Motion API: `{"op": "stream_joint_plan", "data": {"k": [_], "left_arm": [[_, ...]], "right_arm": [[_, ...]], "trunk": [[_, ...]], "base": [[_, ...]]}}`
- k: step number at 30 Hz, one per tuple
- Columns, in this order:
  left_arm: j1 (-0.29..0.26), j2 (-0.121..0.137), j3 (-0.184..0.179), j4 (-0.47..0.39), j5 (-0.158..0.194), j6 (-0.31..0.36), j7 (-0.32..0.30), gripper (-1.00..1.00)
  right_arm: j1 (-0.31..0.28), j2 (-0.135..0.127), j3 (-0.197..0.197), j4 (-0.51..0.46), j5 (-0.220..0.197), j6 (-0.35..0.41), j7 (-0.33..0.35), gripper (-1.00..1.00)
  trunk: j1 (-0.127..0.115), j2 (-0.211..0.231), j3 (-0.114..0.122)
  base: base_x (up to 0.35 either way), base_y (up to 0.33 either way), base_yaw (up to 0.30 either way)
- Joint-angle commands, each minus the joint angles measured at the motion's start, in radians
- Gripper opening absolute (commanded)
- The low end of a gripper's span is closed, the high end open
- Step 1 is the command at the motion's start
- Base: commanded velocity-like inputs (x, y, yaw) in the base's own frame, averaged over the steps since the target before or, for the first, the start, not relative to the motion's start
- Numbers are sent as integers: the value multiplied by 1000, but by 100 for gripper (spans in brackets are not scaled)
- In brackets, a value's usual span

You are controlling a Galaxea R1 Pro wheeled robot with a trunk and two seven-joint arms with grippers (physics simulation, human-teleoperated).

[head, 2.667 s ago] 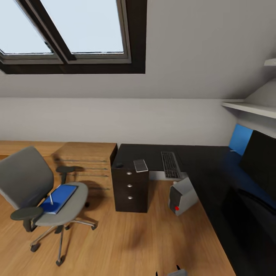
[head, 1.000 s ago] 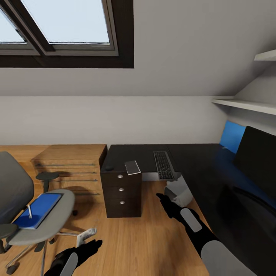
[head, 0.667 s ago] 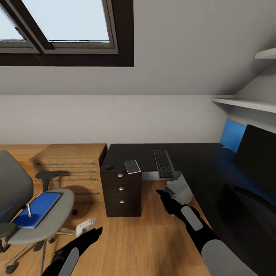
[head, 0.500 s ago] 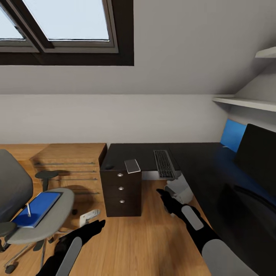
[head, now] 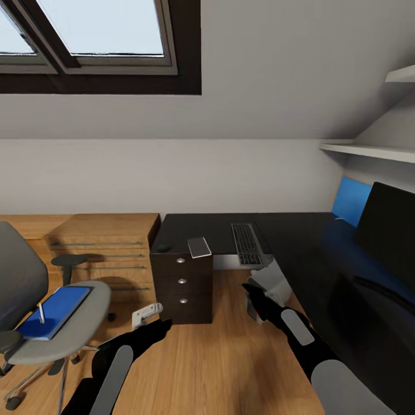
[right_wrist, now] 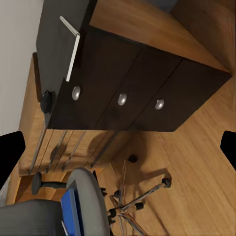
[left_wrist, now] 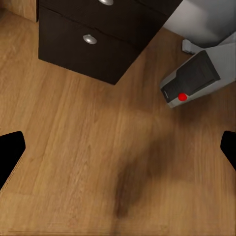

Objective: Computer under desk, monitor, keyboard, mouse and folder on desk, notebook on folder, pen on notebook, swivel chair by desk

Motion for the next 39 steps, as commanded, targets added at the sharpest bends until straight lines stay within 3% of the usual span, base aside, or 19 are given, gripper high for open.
{"op": "stream_joint_plan", "data": {"k": [1, 6, 9, 16, 27, 31, 37, 39], "left_arm": [[-1, 1, 0, 0, 11, 2, 10, 100], [-1, 5, 3, 6, 11, 0, 11, 100], [-1, 6, 3, 7, 12, 0, 12, 100], [-1, 7, 4, 8, 11, 0, 12, 100], [-1, 7, 5, 8, 15, -1, 65, 100], [-1, 7, 5, 10, 17, -1, 69, 100], [-1, 6, 5, 11, 17, -1, 70, 100], [-1, 6, 4, 11, 17, -1, 70, 100]], "right_arm": [[-1, -5, -1, 0, -7, 1, 0, 100], [-1, -14, -13, 1, -20, -14, 1, 100], [-1, -16, -15, 2, -22, -71, 1, 100], [0, -20, -17, 2, -24, -150, 1, 100], [1, -26, -23, 1, -25, -161, 3, 100], [1, -40, -24, 0, -24, -161, 25, 100], [1, -60, -22, 0, -21, -172, 131, 100], [1, -60, -22, 0, -20, -187, 138, 100]], "trunk": [[4, -8, -4], [23, -43, -20], [35, -64, -29], [35, -64, -29], [77, -141, -64], [92, -169, -76], [115, -211, -95], [123, -225, -102]], "base": [[0, 0, 0], [0, 0, 0], [0, 0, 0], [0, 0, 0], [0, 0, 0], [0, 0, 0], [0, 0, 0], [0, 0, 0]]}}
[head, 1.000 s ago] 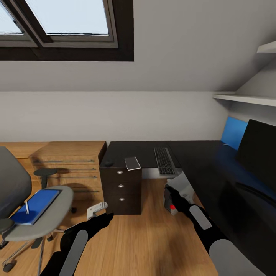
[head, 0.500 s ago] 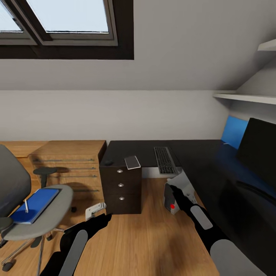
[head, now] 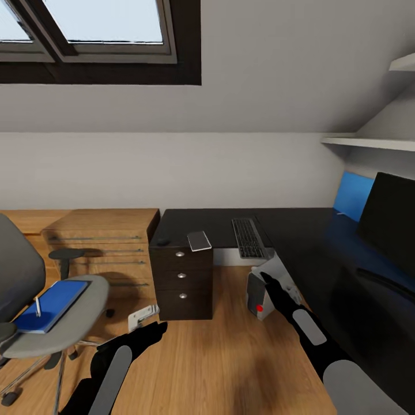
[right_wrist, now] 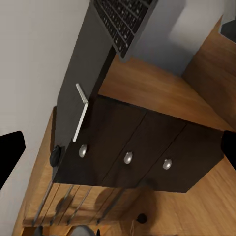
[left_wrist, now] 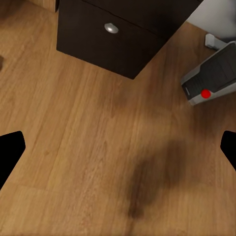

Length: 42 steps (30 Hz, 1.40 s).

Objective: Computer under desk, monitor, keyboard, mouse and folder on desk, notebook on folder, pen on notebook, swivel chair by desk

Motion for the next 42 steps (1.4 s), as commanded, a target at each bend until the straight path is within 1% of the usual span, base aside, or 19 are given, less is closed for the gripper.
{"op": "stream_joint_plan", "data": {"k": [1, 2, 3, 6, 7, 9, 11, 12, 14, 19, 36, 39, 40, 42], "left_arm": [[-1, 0, -1, -1, 11, 2, 10, 100], [-1, 0, -1, -1, 11, 2, 10, 100], [-1, 0, -1, -1, 11, 2, 10, 100], [-1, 0, -1, -1, 11, 2, 10, 100], [-1, 0, -1, -1, 11, 2, 10, 100], [-1, 0, -1, -1, 11, 2, 10, 100], [-1, 0, -1, -1, 11, 2, 10, 100], [-1, -1, -2, -1, 11, 2, 10, 100], [-1, -1, -2, -1, 11, 2, 10, 100], [-1, -2, -2, 0, 9, 2, 11, 100], [-1, -1, -2, 0, 6, 2, 12, 100], [-1, -1, -2, -1, 6, 2, 12, 100], [-1, -1, -2, -1, 6, 2, 12, 100], [-1, 0, -2, 0, 6, 2, 12, 100]], "right_arm": [[-1, -1, 4, 0, -9, -26, 5, 100], [-1, 0, 5, 1, -9, -42, 7, 100], [-1, 0, 5, 1, -10, -79, 8, 100], [-1, 2, 6, 1, -11, -139, 9, 100], [-1, 3, 7, 1, -11, -177, 9, 100], [-1, 7, 8, 2, -10, -211, 8, 100], [-1, 15, 9, 2, -10, -238, 7, 100], [-1, 25, 9, 2, -9, -255, 7, 100], [0, 35, 9, 2, -8, -267, 7, 100], [1, 54, 10, 2, -10, -279, 6, 100], [1, 55, 7, 2, -19, -271, -5, 100], [1, 55, 6, 2, -33, -256, -5, 100], [1, 54, 6, 2, -52, -242, -4, 100], [1, 53, 6, 2, -74, -229, -4, 100]], "trunk": [[4, -8, -4], [8, -15, -7], [12, -22, -11], [23, -43, -20], [27, -50, -23], [35, -64, -29], [42, -78, -36], [46, -85, -39], [54, -99, -45], [73, -134, -61], [138, -253, -114], [150, -274, -123], [153, -281, -127], [161, -295, -133]], "base": [[0, 0, 0], [0, 0, 0], [0, 0, 0], [0, 0, 0], [0, 0, 0], [0, 0, 0], [0, 0, 0], [0, 0, 0], [0, 0, 0], [0, 0, 0], [0, 0, 0], [0, 0, 0], [0, 0, 0], [0, 0, 0]]}}
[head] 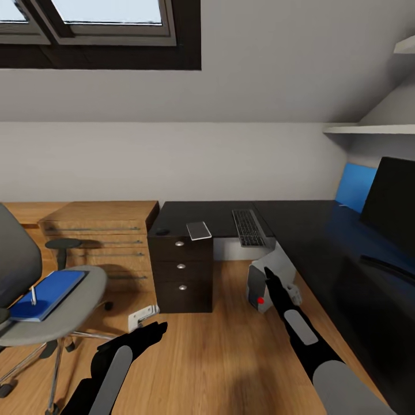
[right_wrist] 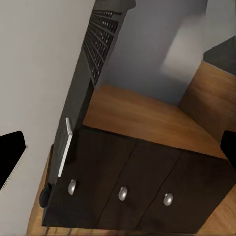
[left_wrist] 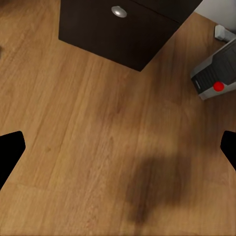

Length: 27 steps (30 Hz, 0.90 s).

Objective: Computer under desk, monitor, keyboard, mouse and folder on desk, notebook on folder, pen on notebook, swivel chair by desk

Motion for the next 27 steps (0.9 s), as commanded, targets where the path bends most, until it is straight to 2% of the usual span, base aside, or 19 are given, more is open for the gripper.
{"op": "stream_joint_plan", "data": {"k": [1, 3, 8, 14, 16, 18, 24, 27], "left_arm": [[-1, 0, -1, -1, 11, 2, 10, 100], [-1, -1, -1, 0, 11, 2, 11, 100], [-1, -1, -1, 1, 11, 2, 11, 100], [-1, -1, -2, 21, 10, 2, 9, 100], [-1, -1, -3, 46, 8, 1, 7, 100], [-1, -1, -3, 53, 8, 0, 5, 100], [-1, 0, -4, 61, 8, 0, 5, 100], [-1, 1, -4, 66, 7, 0, 4, 100]], "right_arm": [[-1, -2, 4, 1, -33, 5, 5, 100], [-1, -4, 4, 1, -72, 18, 6, 100], [0, -5, 4, 0, -87, 23, 8, 100], [0, -5, 3, 0, -126, 35, 9, 100], [0, -6, 3, -1, -174, 70, 10, 100], [0, -6, 3, -1, -198, 88, 11, 100], [0, -7, 2, -1, -224, 104, 12, 100], [1, -7, 2, -1, -229, 107, 12, 100]], "trunk": [[4, -8, -4], [12, -22, -10], [31, -57, -26], [31, -57, -26], [31, -57, -26], [31, -57, -26], [31, -57, -26], [31, -57, -26]], "base": [[0, 0, 0], [0, 0, 0], [0, 0, 0], [0, 0, 0], [0, 0, 0], [0, 0, 0], [1, 0, 0], [194, 0, 0]]}}
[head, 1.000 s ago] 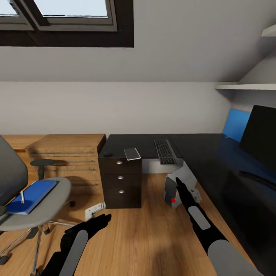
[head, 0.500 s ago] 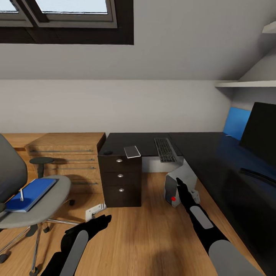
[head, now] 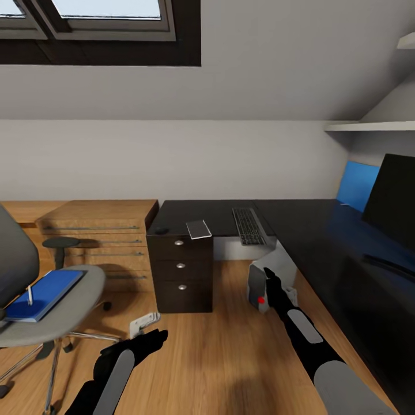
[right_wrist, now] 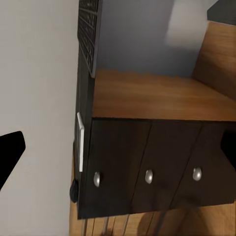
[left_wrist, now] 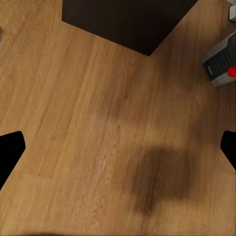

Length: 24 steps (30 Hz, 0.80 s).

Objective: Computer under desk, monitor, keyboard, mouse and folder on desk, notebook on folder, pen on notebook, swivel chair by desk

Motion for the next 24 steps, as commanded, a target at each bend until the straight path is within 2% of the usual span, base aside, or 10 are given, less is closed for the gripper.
{"op": "stream_joint_plan", "data": {"k": [1, 13, 24], "left_arm": [[-1, 0, -1, -1, 10, 1, 10, 100], [-1, -1, -1, 1, 10, 1, 10, 100], [-1, -1, -1, 1, 9, 1, 10, 100]], "right_arm": [[-1, -1, 4, 0, -11, 0, 3, 100], [-1, -1, 4, 0, -10, 0, 3, 100], [-1, -2, 4, 0, -9, -1, 2, 100]], "trunk": [[0, 0, -1], [0, 0, -1], [0, 0, -1]], "base": [[246, 0, 0], [99, 0, 0], [300, 0, 0]]}}
